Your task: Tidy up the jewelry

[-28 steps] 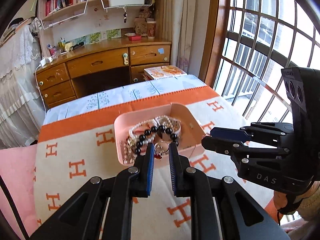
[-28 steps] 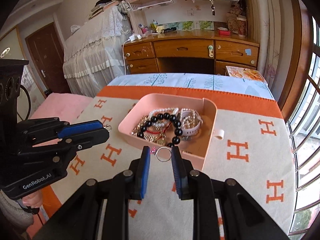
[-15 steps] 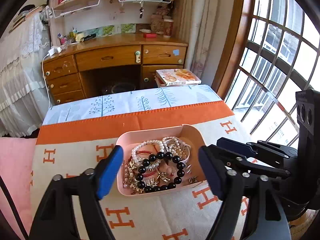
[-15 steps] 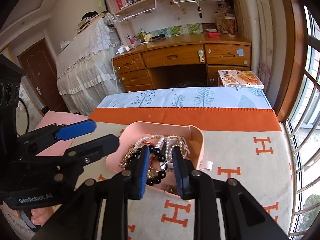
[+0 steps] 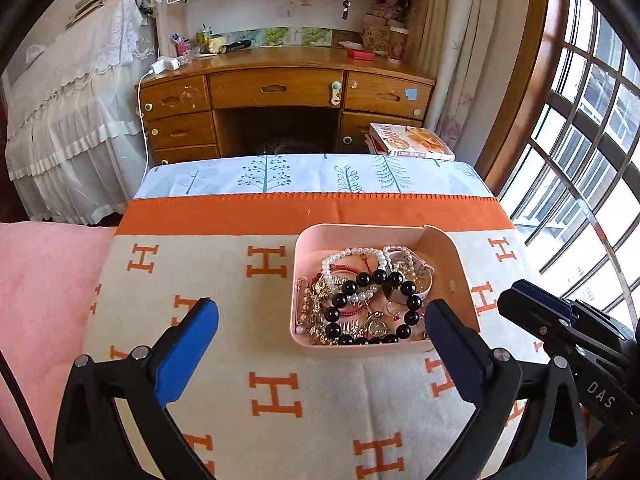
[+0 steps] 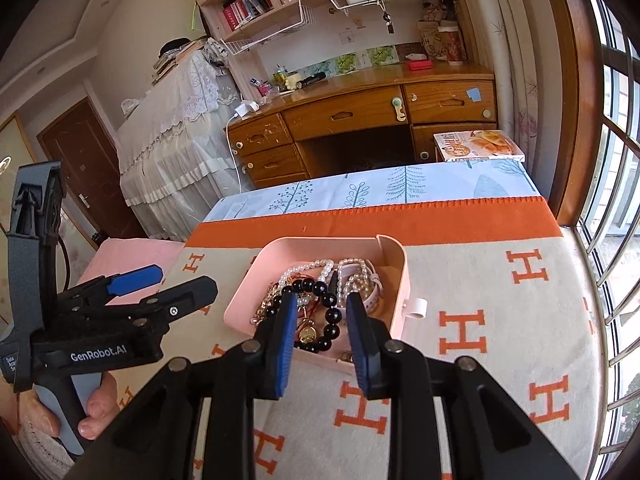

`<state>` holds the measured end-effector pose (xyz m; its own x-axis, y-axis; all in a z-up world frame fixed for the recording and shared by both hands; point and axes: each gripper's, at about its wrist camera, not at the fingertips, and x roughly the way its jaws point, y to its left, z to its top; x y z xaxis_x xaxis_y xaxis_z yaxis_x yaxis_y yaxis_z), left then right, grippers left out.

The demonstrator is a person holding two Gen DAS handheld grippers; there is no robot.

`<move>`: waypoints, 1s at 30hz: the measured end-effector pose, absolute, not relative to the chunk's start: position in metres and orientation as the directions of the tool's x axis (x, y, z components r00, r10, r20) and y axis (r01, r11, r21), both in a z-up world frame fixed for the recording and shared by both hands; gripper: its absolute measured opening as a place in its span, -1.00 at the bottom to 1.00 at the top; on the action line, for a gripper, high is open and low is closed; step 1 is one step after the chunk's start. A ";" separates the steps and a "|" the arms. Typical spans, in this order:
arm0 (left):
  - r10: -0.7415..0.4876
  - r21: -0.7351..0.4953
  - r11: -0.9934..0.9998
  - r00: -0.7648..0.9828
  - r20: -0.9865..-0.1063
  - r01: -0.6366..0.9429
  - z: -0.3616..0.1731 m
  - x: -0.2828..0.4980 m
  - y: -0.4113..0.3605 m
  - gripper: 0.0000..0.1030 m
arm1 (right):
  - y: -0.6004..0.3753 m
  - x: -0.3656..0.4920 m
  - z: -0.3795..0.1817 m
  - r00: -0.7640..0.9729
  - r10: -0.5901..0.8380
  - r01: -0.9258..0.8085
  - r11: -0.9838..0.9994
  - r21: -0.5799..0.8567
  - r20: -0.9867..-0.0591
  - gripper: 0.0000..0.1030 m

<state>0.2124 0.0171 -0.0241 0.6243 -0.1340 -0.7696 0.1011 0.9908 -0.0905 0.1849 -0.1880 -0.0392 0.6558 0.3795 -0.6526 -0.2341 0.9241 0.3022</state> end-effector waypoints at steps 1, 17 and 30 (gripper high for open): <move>-0.136 -0.096 0.991 0.619 -0.773 0.098 -0.023 0.208 0.019 0.98 | -0.188 0.180 -0.038 0.658 0.382 -0.233 0.923 0.307 -0.649 -0.51; -0.020 0.039 0.997 0.711 -0.703 0.067 -0.021 0.076 0.009 0.98 | -0.185 0.059 -0.028 0.715 0.358 -0.193 0.927 0.323 -0.600 -0.50; -0.045 -0.020 0.999 0.745 -0.665 0.042 -0.014 -0.003 0.011 0.98 | -0.168 -0.010 -0.025 0.741 0.356 -0.219 0.930 0.297 -0.570 -0.49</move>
<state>-0.0029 0.0109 -0.0141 0.7453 -0.0449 -0.6652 0.0424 0.9989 -0.0199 -0.0102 -0.1677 -0.0251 0.7407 0.3561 -0.5697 -0.2185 0.9296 0.2968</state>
